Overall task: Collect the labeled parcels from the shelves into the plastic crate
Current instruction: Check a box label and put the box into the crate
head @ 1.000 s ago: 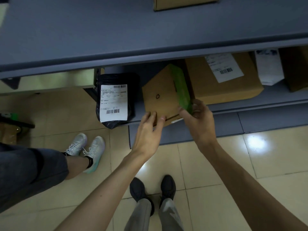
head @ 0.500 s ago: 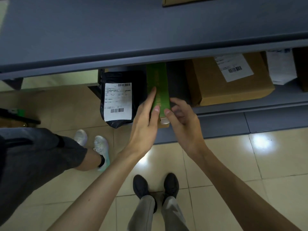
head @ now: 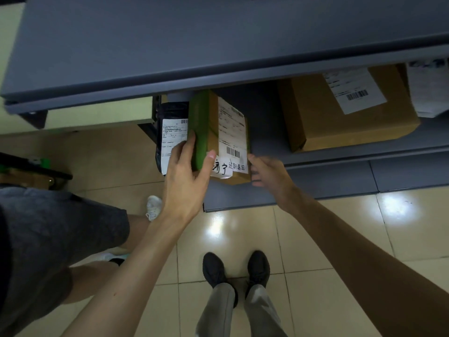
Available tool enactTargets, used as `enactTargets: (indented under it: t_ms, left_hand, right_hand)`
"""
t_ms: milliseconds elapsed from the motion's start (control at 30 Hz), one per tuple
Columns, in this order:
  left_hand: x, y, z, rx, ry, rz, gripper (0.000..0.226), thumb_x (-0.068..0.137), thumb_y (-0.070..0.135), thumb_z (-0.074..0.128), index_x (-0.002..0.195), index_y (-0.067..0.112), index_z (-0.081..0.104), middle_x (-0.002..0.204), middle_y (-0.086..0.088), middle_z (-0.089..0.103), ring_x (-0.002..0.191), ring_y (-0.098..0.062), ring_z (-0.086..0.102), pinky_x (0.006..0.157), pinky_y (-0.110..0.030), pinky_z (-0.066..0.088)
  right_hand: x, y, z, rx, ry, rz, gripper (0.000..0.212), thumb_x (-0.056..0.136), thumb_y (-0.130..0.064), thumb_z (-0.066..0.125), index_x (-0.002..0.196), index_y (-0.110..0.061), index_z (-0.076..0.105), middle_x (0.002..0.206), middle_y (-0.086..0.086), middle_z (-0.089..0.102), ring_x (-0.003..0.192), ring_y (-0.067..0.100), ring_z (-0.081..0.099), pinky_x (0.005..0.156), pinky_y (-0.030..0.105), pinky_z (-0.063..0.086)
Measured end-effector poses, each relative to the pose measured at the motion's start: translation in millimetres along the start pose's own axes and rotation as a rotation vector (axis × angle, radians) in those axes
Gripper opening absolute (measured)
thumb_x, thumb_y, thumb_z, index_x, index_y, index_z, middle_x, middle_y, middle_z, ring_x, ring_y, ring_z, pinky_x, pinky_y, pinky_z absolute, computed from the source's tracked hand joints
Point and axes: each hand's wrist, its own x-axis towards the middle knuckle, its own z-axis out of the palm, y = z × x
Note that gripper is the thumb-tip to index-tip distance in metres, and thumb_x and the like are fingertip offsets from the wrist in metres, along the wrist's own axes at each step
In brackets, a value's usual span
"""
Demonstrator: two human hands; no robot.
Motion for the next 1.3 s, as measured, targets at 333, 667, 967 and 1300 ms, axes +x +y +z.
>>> enactTargets:
  t_ms: [333,667,967,1300]
  left_hand:
    - [-10.1,-20.9,45.4,-0.273,-0.173,-0.247,0.050,0.104,0.039,0.051,0.152,0.033,0.041,0.129,0.006,0.063,0.113,-0.009,0.062,0.108,-0.038,0.047]
    - [-39.0,-26.1,25.7,-0.495,-0.289,-0.372,0.050,0.104,0.018,0.055,0.152,0.026,0.043,0.127,0.007,0.070,0.123,-0.015,0.062,0.112,-0.044,0.045]
    - [-98.3,45.9,-45.3,-0.492,-0.320,-0.322,0.057,0.100,0.012,0.061,0.150,0.034,0.043,0.132,-0.002,0.066,0.117,-0.014,0.062,0.103,-0.031,0.051]
    - [-157.1,129.3,-100.8,-0.464,-0.285,-0.155,0.055,0.102,0.008,0.056,0.153,0.022,0.041,0.133,0.004,0.065,0.119,-0.006,0.062,0.091,-0.015,0.050]
  right_hand:
    - [-1.3,24.8,-43.7,-0.070,0.178,-0.039,0.029,0.097,-0.032,0.061,0.100,-0.003,0.062,0.091,0.011,0.067,0.083,0.019,0.061,0.075,0.035,0.047]
    - [-40.7,25.6,-60.1,0.015,0.083,-0.067,0.006,0.097,-0.014,0.061,0.095,-0.009,0.061,0.087,-0.011,0.073,0.080,0.004,0.069,0.067,0.017,0.053]
    - [-153.6,-23.9,-83.8,-0.026,-0.078,-0.190,0.038,0.098,-0.009,0.058,0.133,-0.025,0.054,0.108,-0.013,0.073,0.101,0.002,0.069,0.079,0.015,0.054]
    - [-251.5,-58.0,-99.7,-0.128,-0.029,-0.320,0.050,0.097,-0.015,0.060,0.145,-0.015,0.045,0.121,-0.002,0.067,0.110,0.007,0.065,0.092,0.024,0.055]
